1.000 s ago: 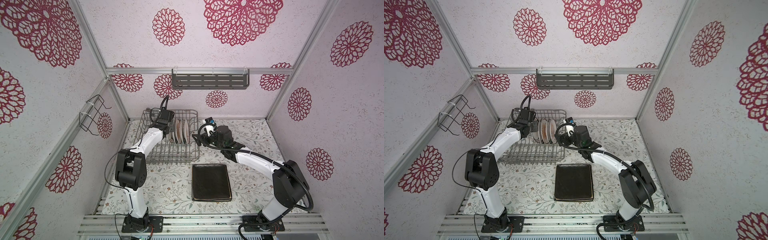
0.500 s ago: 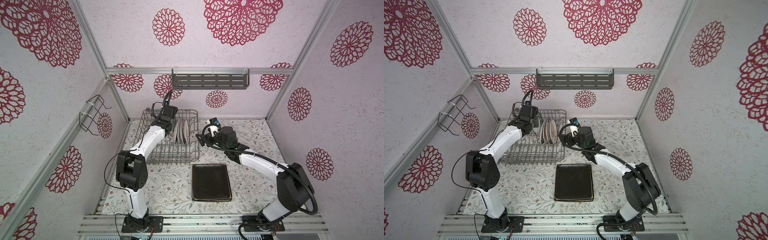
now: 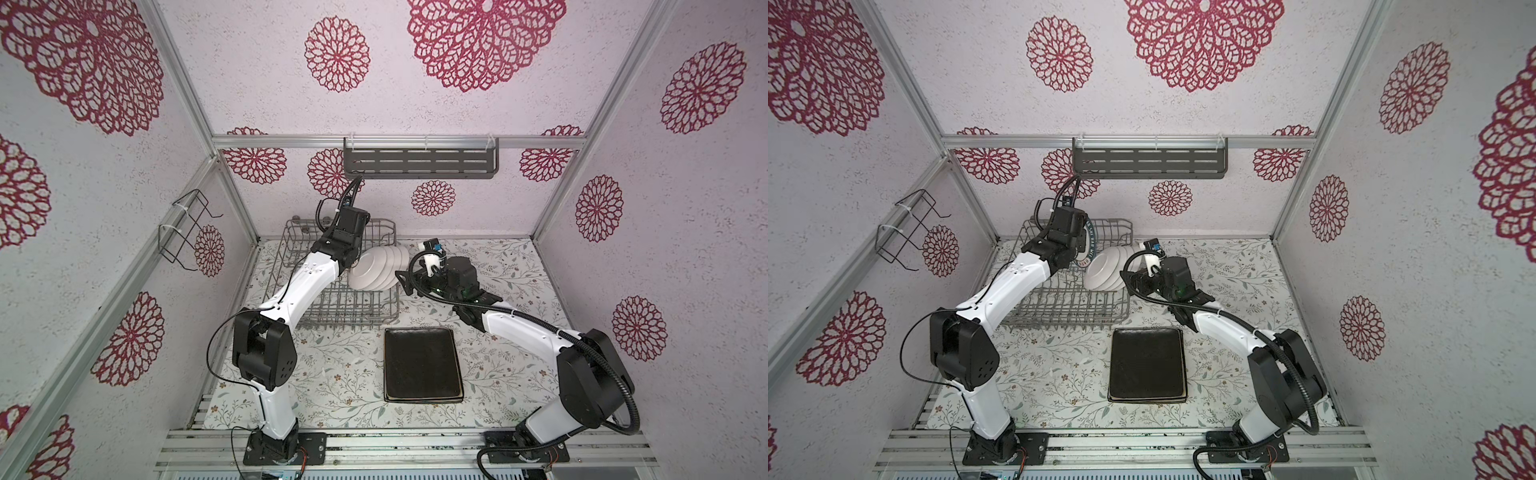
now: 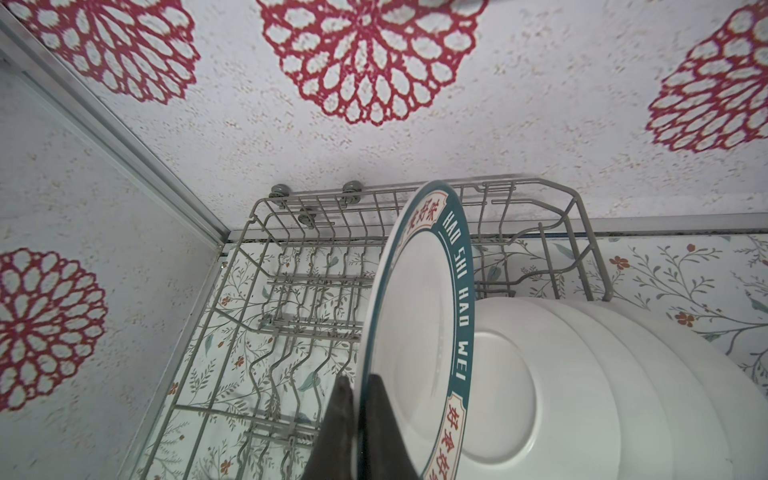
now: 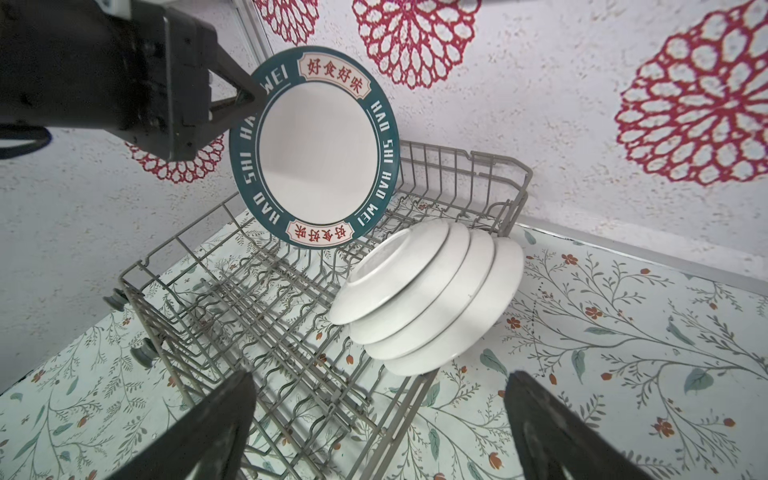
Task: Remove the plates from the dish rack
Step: 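Lift the green-rimmed plate with the left gripper while the right gripper nears the rack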
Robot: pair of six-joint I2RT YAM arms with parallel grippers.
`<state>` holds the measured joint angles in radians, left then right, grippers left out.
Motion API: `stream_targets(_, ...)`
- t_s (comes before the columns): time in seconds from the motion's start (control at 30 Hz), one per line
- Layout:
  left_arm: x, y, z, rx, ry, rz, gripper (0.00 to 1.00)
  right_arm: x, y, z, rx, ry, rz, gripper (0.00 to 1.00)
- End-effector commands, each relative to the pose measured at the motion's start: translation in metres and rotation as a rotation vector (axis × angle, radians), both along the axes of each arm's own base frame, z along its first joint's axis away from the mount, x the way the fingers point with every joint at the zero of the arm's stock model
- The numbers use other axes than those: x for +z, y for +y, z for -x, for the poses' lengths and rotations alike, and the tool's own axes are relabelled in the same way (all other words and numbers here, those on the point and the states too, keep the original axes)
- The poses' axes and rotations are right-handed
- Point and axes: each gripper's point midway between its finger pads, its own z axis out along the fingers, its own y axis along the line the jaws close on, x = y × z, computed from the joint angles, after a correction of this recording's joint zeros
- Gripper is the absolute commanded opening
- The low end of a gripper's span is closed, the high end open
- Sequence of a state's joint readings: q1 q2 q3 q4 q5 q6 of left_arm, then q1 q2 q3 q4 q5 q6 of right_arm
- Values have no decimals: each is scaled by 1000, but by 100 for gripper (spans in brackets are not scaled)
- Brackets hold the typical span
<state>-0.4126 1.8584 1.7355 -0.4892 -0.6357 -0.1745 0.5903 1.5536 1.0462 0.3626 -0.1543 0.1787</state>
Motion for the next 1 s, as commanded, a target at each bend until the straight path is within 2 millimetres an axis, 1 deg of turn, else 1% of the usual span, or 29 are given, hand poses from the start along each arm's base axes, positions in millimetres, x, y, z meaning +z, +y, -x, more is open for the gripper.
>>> stream_targets(0.0, 43, 7, 5, 25, -92, -8, 0, 37, -7, 5, -3, -71, -69, 97)
stream_targets(0.13, 50, 6, 6, 26, -106, -17, 0, 36, -13, 3, -14, -61, -69, 97)
stream_targets(0.23, 58, 6, 8, 25, -121, -18, 0, 35, -18, 0, -10, -23, -102, 98)
stream_targets(0.33, 72, 7, 14, 22, -147, -28, 0, 33, -19, -7, 16, 50, -159, 99)
stream_targets(0.43, 92, 12, 23, 22, -176, -43, 0, 29, -12, -18, 83, 166, -241, 99)
stream_targets(0.53, 111, 22, 38, 32, -203, -59, 0, 35, -2, -26, 177, 249, -386, 99)
stream_targets(0.6, 124, 30, 50, 43, -219, -68, 0, 34, 2, -35, 201, 299, -447, 99)
stream_targets(0.67, 133, 37, 63, 52, -231, -74, 0, 28, 5, -45, 188, 338, -471, 99)
stream_targets(0.8, 149, 53, 90, 74, -258, -83, 0, 7, 6, -66, 119, 410, -456, 99)
stream_targets(0.97, 160, 71, 119, 98, -279, -98, 0, -14, 11, -84, 64, 454, -414, 99)
